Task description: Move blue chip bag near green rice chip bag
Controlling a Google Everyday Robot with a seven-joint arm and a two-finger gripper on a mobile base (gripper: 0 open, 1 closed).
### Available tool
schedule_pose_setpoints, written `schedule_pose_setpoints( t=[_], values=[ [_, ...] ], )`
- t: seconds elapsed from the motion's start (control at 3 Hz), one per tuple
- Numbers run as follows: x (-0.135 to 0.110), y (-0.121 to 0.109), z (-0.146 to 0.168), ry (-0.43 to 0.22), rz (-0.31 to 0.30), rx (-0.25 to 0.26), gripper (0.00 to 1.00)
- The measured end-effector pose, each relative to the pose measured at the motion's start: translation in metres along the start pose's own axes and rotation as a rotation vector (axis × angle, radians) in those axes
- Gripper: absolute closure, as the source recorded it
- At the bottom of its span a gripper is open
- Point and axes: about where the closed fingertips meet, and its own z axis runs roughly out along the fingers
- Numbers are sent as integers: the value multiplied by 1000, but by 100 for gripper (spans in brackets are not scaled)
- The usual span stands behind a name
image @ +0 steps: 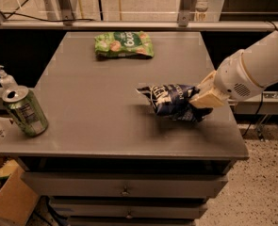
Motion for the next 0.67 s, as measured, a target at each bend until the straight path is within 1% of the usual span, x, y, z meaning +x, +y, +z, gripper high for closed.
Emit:
schedule_pose_setpoints(
  t=[0.33,0.67],
  values=[
    [-17,-21,-20,-57,17,53,100],
    [-42,-50,-52,-130,35,125,100]
  ],
)
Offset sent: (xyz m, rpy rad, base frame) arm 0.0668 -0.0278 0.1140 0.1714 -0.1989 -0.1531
